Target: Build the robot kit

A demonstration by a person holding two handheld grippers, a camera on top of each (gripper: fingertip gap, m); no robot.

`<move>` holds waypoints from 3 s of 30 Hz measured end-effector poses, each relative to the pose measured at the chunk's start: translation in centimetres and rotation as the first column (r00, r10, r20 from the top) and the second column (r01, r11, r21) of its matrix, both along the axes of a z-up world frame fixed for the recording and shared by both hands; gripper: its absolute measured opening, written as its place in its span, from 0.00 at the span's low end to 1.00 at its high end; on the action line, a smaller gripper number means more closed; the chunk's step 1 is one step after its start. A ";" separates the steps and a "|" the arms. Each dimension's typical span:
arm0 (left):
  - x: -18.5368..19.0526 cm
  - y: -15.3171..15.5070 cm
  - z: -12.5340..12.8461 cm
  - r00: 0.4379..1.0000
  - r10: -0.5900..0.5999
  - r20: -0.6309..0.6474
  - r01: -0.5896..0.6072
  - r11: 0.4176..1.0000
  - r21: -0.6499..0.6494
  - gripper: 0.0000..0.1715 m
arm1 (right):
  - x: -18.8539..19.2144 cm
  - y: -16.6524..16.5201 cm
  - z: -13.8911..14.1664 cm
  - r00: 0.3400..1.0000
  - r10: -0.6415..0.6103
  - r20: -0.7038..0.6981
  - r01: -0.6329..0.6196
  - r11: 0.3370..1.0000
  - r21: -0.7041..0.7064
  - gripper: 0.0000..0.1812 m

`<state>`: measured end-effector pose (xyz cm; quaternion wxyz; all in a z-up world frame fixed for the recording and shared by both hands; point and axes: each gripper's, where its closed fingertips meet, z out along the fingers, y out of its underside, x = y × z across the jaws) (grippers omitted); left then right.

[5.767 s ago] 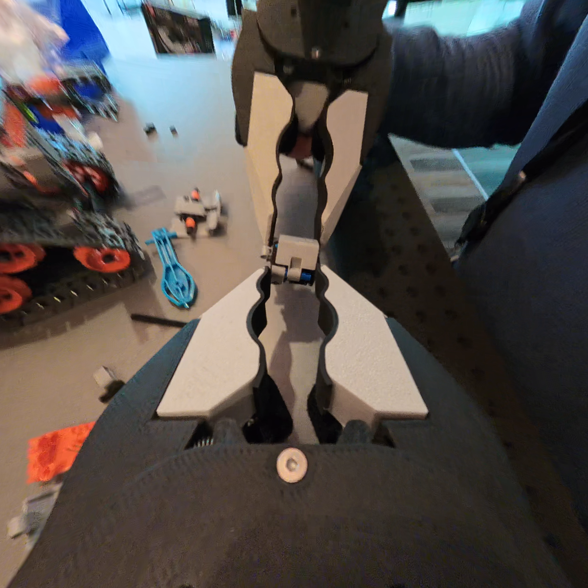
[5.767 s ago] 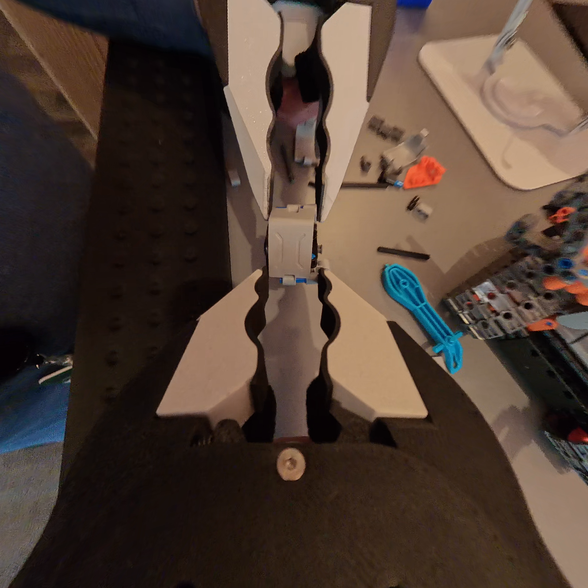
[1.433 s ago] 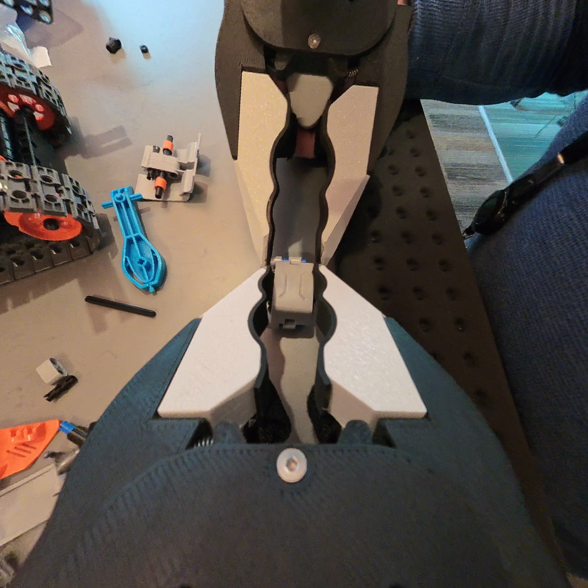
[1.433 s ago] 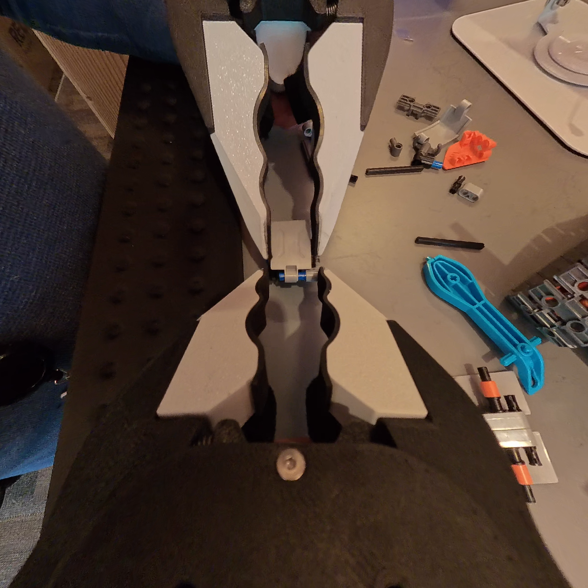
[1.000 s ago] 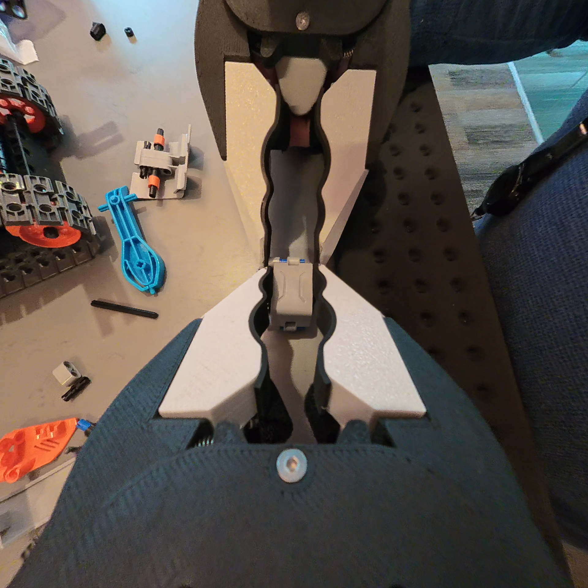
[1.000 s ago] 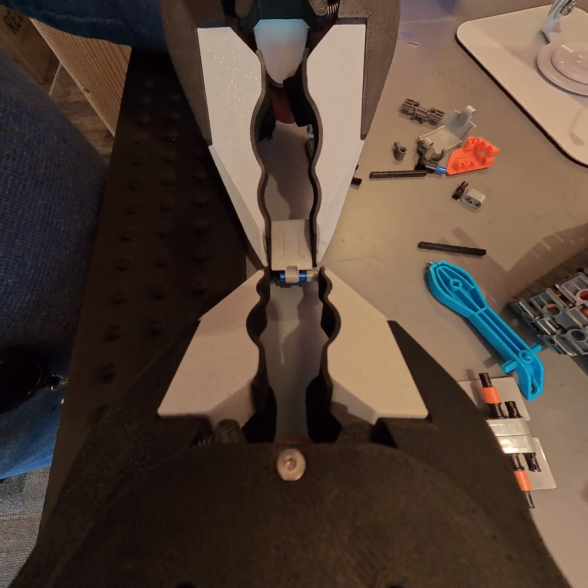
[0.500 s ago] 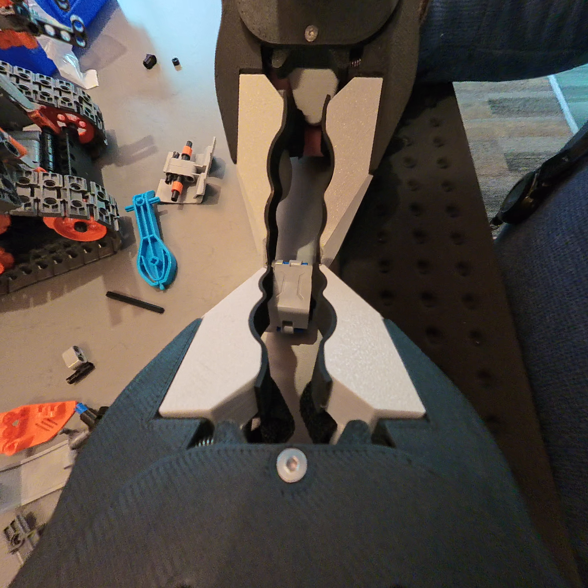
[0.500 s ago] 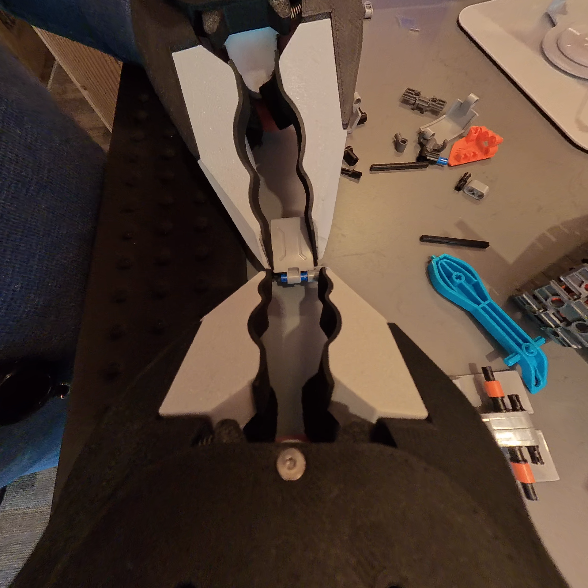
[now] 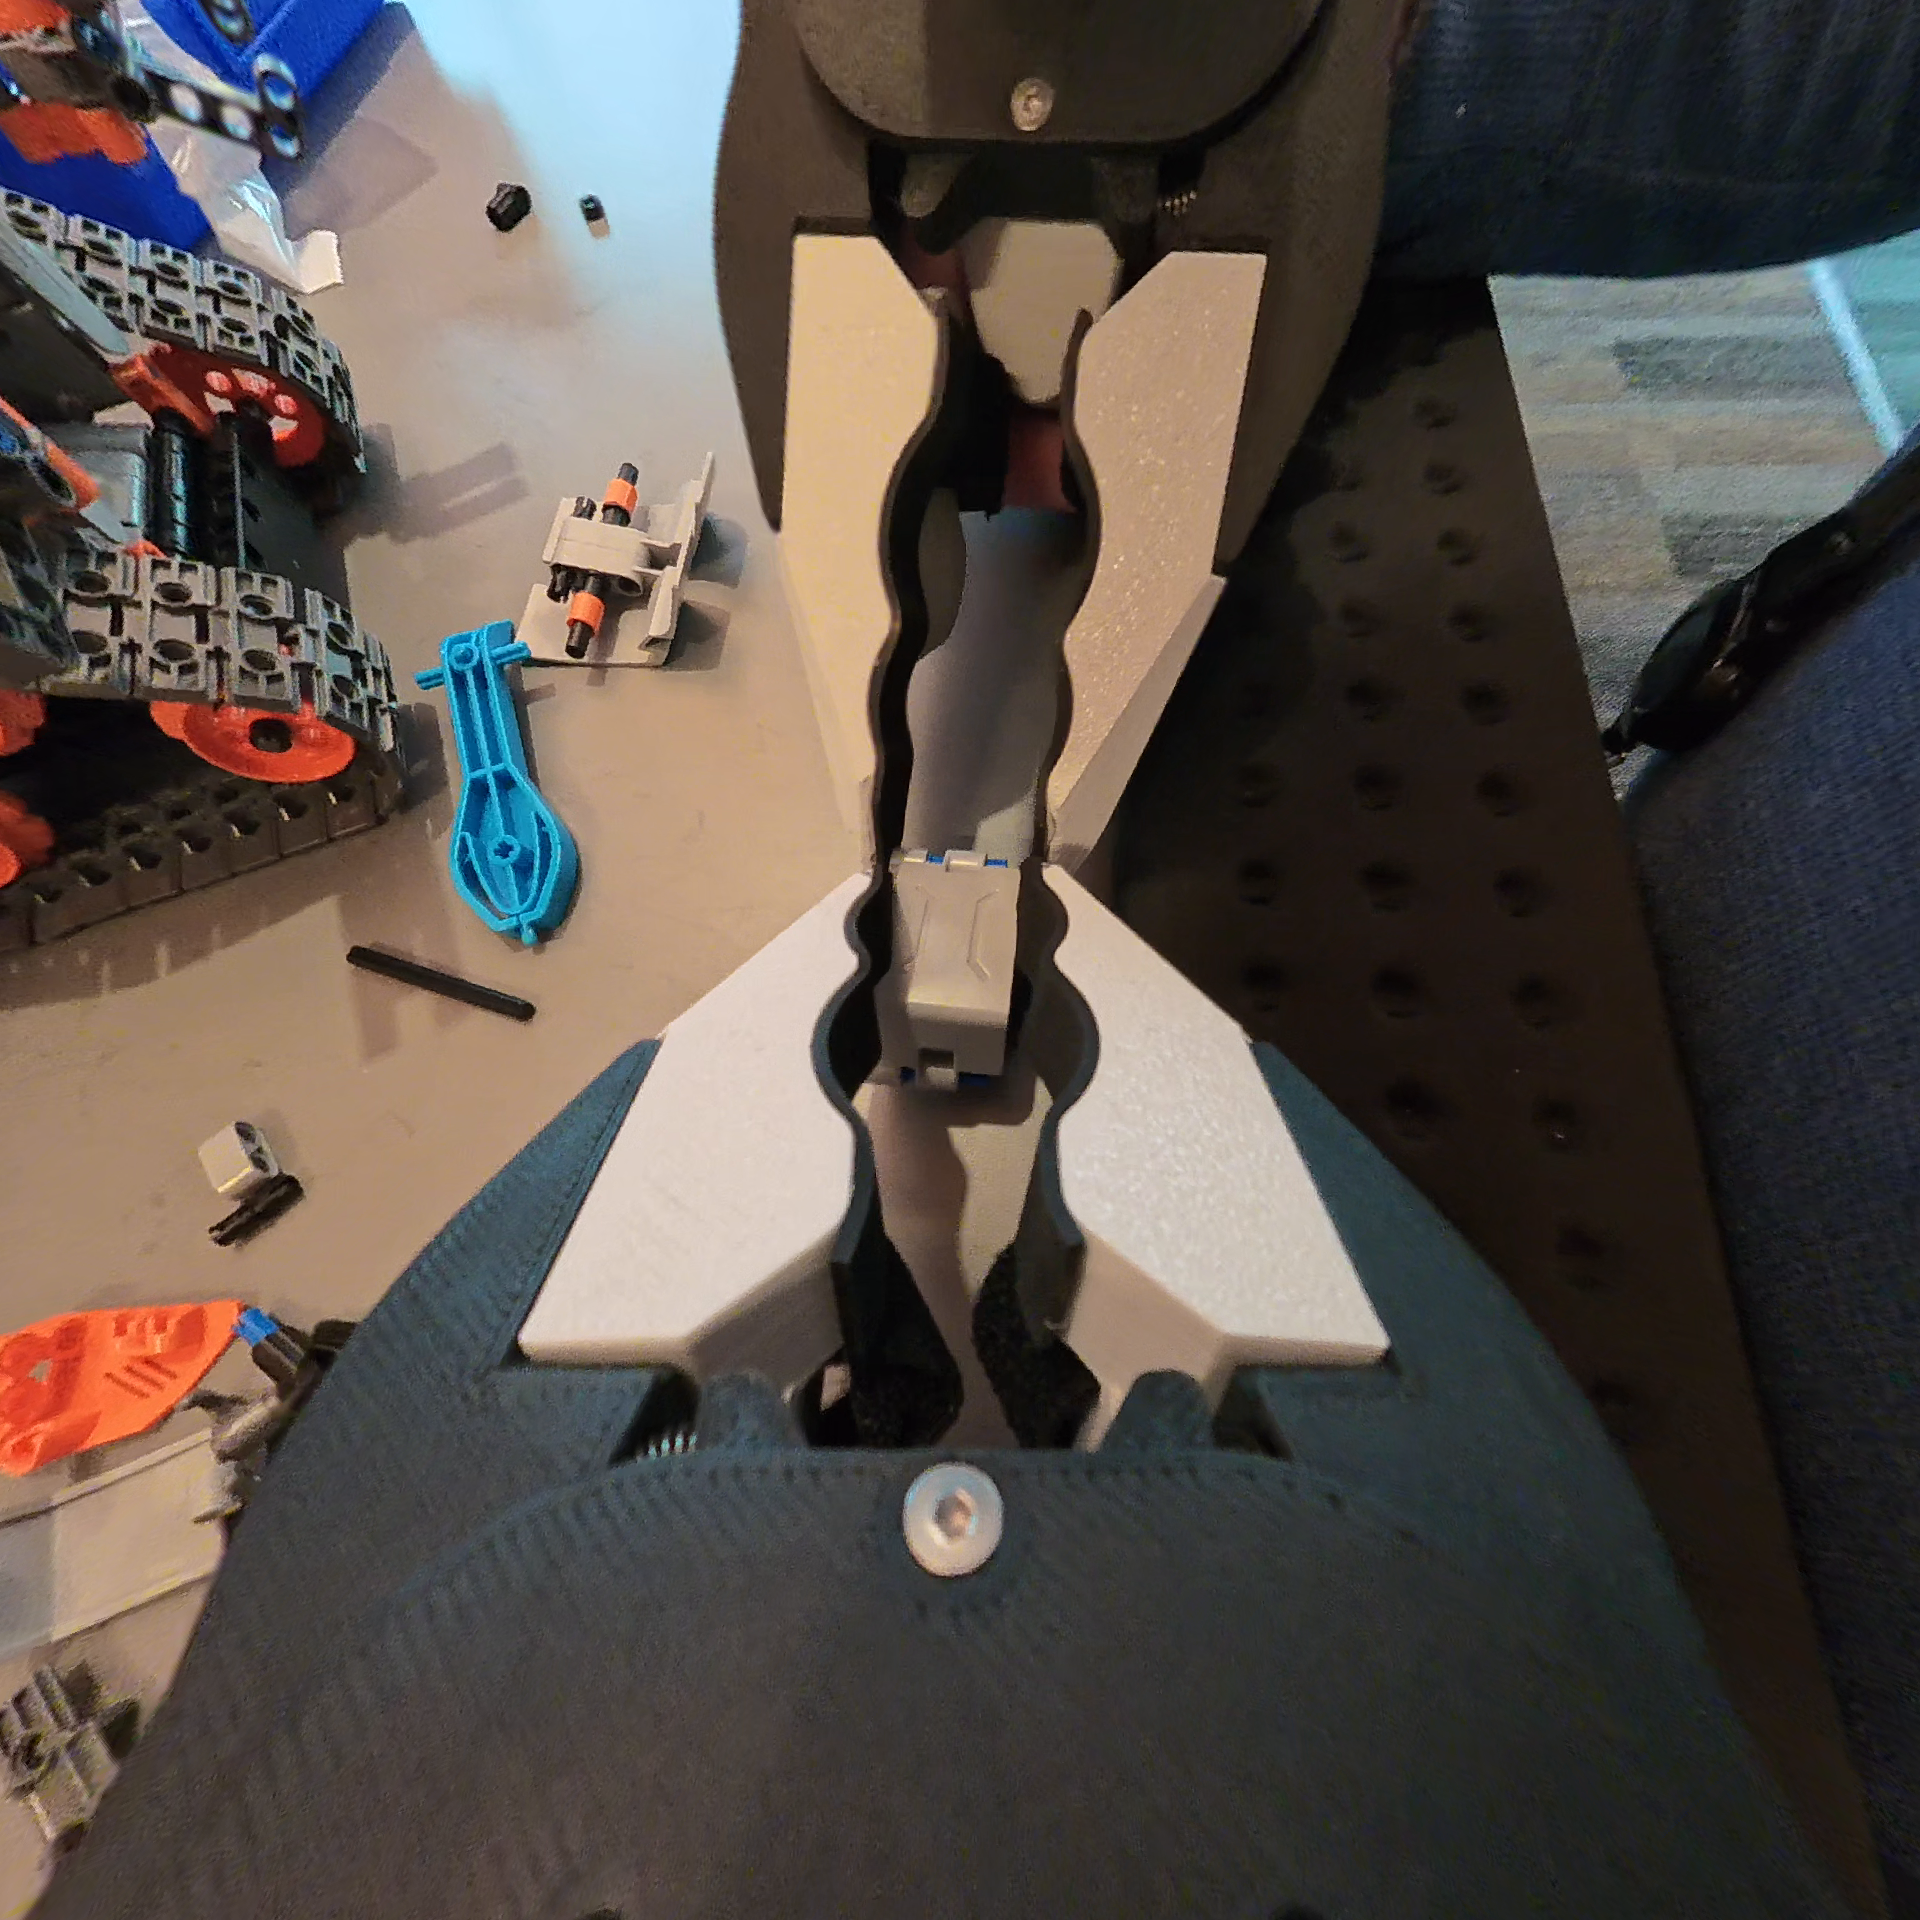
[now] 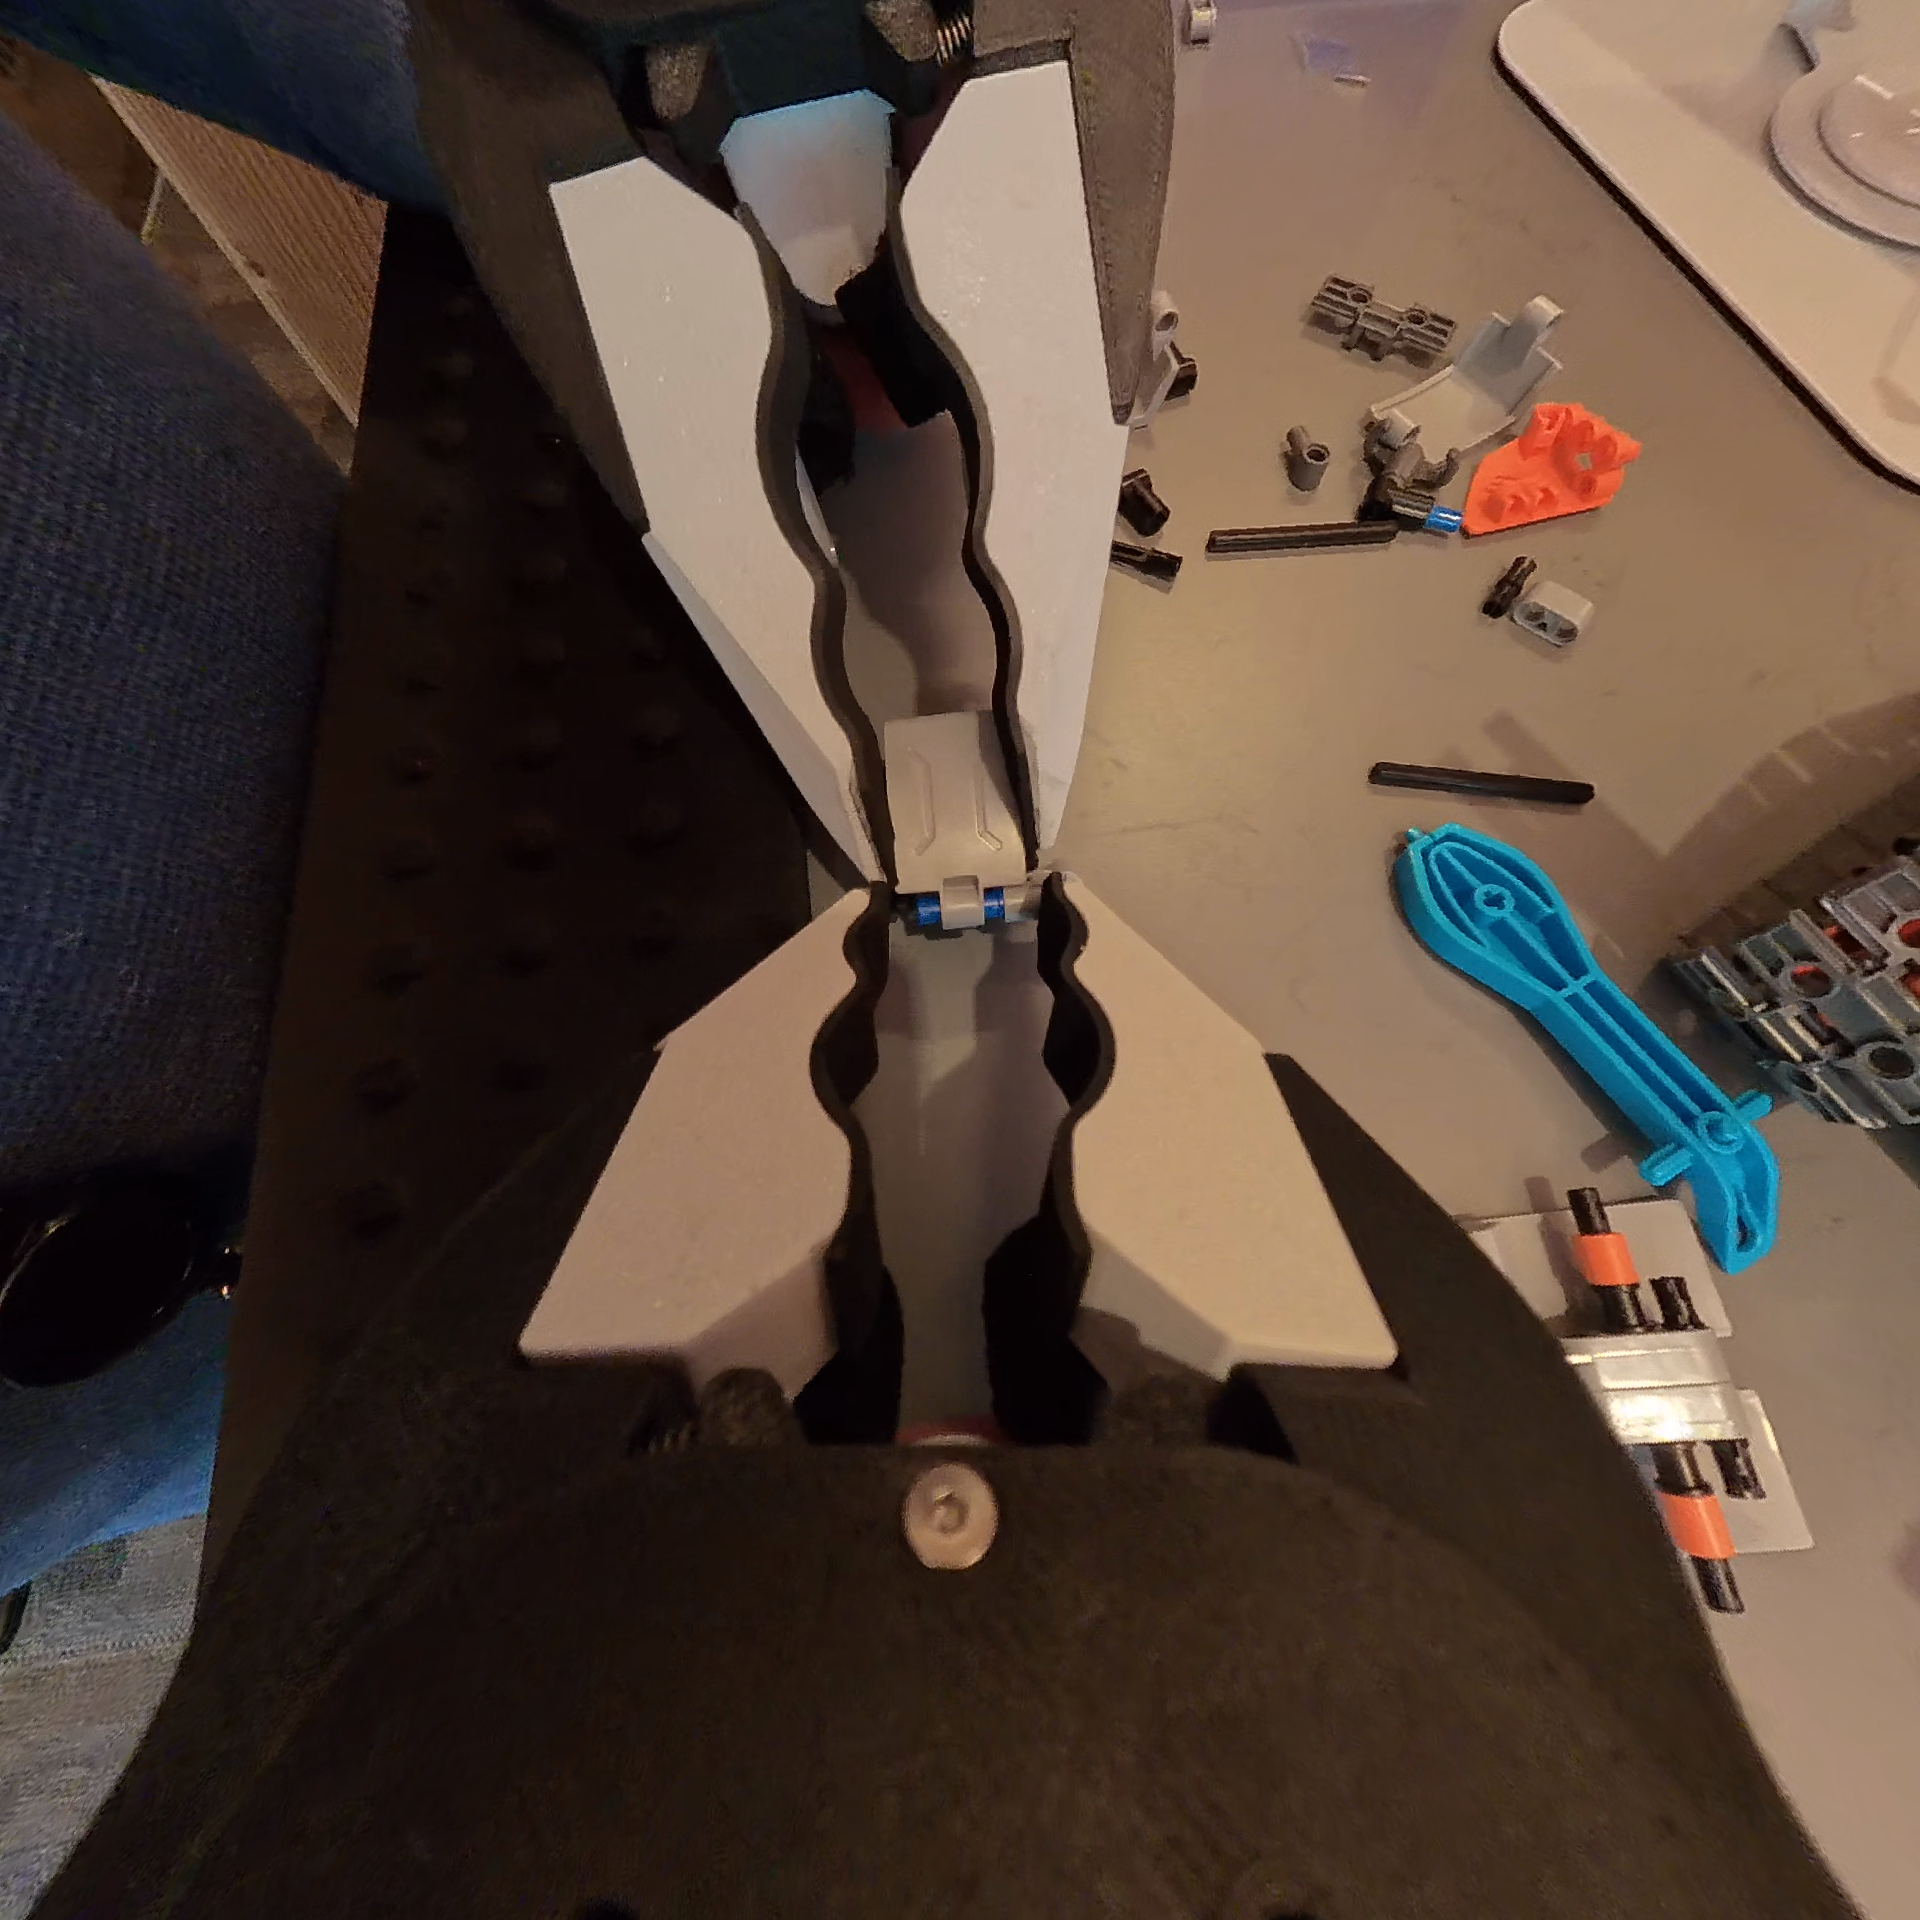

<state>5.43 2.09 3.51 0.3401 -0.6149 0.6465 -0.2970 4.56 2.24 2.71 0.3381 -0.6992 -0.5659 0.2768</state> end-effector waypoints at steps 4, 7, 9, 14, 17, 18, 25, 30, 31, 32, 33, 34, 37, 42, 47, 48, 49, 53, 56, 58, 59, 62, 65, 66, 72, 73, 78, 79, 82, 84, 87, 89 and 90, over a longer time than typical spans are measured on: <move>0.2 0.2 0.9 0.999 -0.011 0.048 0.011 1.000 -0.004 0.12 | 0.2 0.1 1.1 0.995 0.018 -0.097 -0.026 0.996 -0.090 0.17; 0.2 -0.4 0.6 0.998 -0.052 0.030 0.053 0.999 -0.001 0.12 | 0.5 -0.2 1.1 0.992 0.075 -0.102 -0.083 0.994 -0.075 0.14; 0.3 -0.4 0.5 0.998 -0.053 0.031 0.053 0.998 -0.017 0.13 | 0.5 -0.3 1.1 0.990 0.097 -0.098 -0.103 0.993 -0.063 0.13; 0.5 -0.8 0.3 0.996 -0.084 0.027 0.084 0.996 -0.023 0.12 | 0.7 -0.5 1.0 0.983 0.150 -0.111 -0.157 0.986 -0.058 0.12; 0.7 -0.9 0.3 0.996 -0.091 0.023 0.092 0.996 -0.011 0.12 | 0.8 -0.6 0.9 0.979 0.180 -0.099 -0.186 0.981 -0.051 0.11; 0.6 -0.8 0.3 0.996 -0.092 0.022 0.092 0.996 -0.012 0.13 | 0.7 -0.6 0.8 0.978 0.181 -0.100 -0.187 0.981 -0.056 0.11; 0.4 -1.4 0.2 0.992 -0.128 0.016 0.129 0.992 -0.016 0.13 | 0.6 -1.1 0.6 0.973 0.214 -0.082 -0.219 0.974 -0.058 0.09; 0.2 -1.3 0.0 0.992 -0.123 0.008 0.123 0.992 0.000 0.13 | 0.4 -1.0 0.3 0.977 0.208 -0.055 -0.210 0.977 -0.040 0.08; 0.1 -1.2 -0.1 0.994 -0.111 0.000 0.111 0.994 0.020 0.13 | 0.4 -0.8 0.2 0.979 0.196 -0.049 -0.198 0.980 -0.038 0.08; 0.0 -1.1 -0.1 0.995 -0.101 -0.003 0.101 0.995 0.026 0.13 | 0.3 -0.7 0.1 0.981 0.187 -0.043 -0.189 0.981 -0.037 0.08; -0.1 -1.1 -0.1 0.996 -0.093 -0.002 0.093 0.996 0.014 0.13 | 0.3 -0.6 0.0 0.983 0.182 -0.038 -0.183 0.983 -0.031 0.08; -0.3 1.0 0.8 0.999 0.039 0.031 -0.042 0.994 0.099 0.00 | -0.1 -1.4 0.3 0.974 0.219 -0.061 -0.222 0.974 -0.044 0.03; -0.3 2.7 0.9 0.996 0.081 0.048 -0.082 0.996 0.027 0.00 | -3.0 -5.8 0.4 0.917 0.396 -0.044 -0.398 0.917 -0.025 0.00; -0.5 2.1 0.7 0.997 0.063 0.040 -0.065 0.997 0.043 0.00 | -1.0 -3.1 0.2 0.959 0.279 -0.048 -0.280 0.960 -0.023 0.00; -1.7 3.3 4.0 0.981 0.086 0.172 -0.075 0.995 -0.071 0.03 | -0.3 -1.2 1.2 0.982 0.173 -0.081 -0.174 0.985 -0.011 0.00; -2.3 3.5 4.1 0.986 0.090 0.144 -0.080 0.994 -0.078 0.06 | -0.3 -1.0 1.6 0.984 0.150 -0.098 -0.151 0.989 -0.006 0.03; -3.1 3.6 4.2 0.988 0.095 0.119 -0.087 0.994 -0.072 0.09 | -0.4 -1.1 1.9 0.984 0.138 -0.110 -0.139 0.990 -0.008 0.05; -6.3 1.4 3.3 0.999 0.046 0.010 -0.044 0.990 -0.134 0.17 | -0.9 -0.7 1.9 0.992 0.094 -0.080 -0.093 0.996 0.010 0.12; -7.1 -0.2 1.9 0.999 0.030 -0.040 -0.034 0.992 -0.120 0.18 | -2.0 -0.5 1.4 0.992 0.107 -0.063 -0.105 0.994 0.042 0.17; -6.9 -1.2 0.7 0.996 0.012 -0.087 -0.023 0.991 -0.128 0.22 | -2.9 -0.4 1.4 0.989 0.131 -0.062 -0.127 0.990 0.065 0.18; -6.8 -1.2 0.2 0.994 0.021 -0.110 -0.033 0.994 -0.101 0.24 | -3.3 -0.4 1.3 0.987 0.149 -0.055 -0.145 0.987 0.076 0.17; -6.6 -0.7 -0.6 0.987 0.083 -0.139 -0.089 0.995 -0.033 0.22 | -4.3 -0.5 1.4 0.979 0.193 -0.060 -0.189 0.979 0.070 0.18; -6.3 -0.9 -0.9 0.988 0.093 -0.124 -0.098 0.995 -0.029 0.18 | -4.6 -0.3 0.5 0.978 0.208 -0.020 -0.207 0.976 0.066 0.17; -6.3 -0.8 -0.9 0.988 0.095 -0.119 -0.098 0.995 -0.019 0.18 | -4.8 -0.4 0.5 0.978 0.209 -0.029 -0.206 0.976 0.062 0.15; -6.1 -1.0 -0.8 0.994 0.044 -0.099 -0.049 0.997 -0.057 0.18 | -4.6 0.0 1.1 0.979 0.196 -0.056 -0.191 0.978 0.084 0.17; -6.0 -0.9 -0.7 0.995 0.036 -0.094 -0.041 0.998 -0.054 0.18 | -4.6 0.0 1.1 0.978 0.202 -0.048 -0.196 0.975 0.101 0.17; -5.7 -0.8 -0.5 0.997 0.019 -0.070 -0.020 1.000 -0.015 0.17 | -4.7 -0.5 0.8 0.970 0.239 -0.032 -0.234 0.965 0.115 0.13; -5.9 -0.4 -0.2 0.997 0.047 -0.058 -0.047 0.999 0.012 0.17 | -4.7 -0.2 0.8 0.975 0.217 -0.043 -0.213 0.972 0.096 0.13; -6.6 0.4 0.3 0.989 0.140 -0.041 -0.139 0.989 0.042 0.16 | -4.4 0.5 0.7 0.985 0.169 -0.045 -0.165 0.982 0.087 0.12; -6.6 -0.1 0.4 0.988 0.148 -0.046 -0.146 0.988 0.049 0.10 | -4.5 0.7 0.7 0.988 0.144 -0.054 -0.139 0.987 0.086 0.12; -6.2 -0.4 0.1 0.984 0.159 -0.077 -0.152 0.985 0.086 0.06 | -5.0 0.8 0.7 0.992 0.123 -0.039 -0.119 0.988 0.101 0.14; -6.1 -0.5 -0.1 0.984 0.156 -0.088 -0.147 0.984 0.099 0.05 | -5.2 0.7 1.0 0.990 0.133 -0.049 -0.127 0.985 0.115 0.14; -6.2 -0.4 -0.2 0.983 0.157 -0.091 -0.148 0.984 0.100 0.04 | -5.4 0.5 1.1 0.988 0.141 -0.057 -0.134 0.985 0.112 0.14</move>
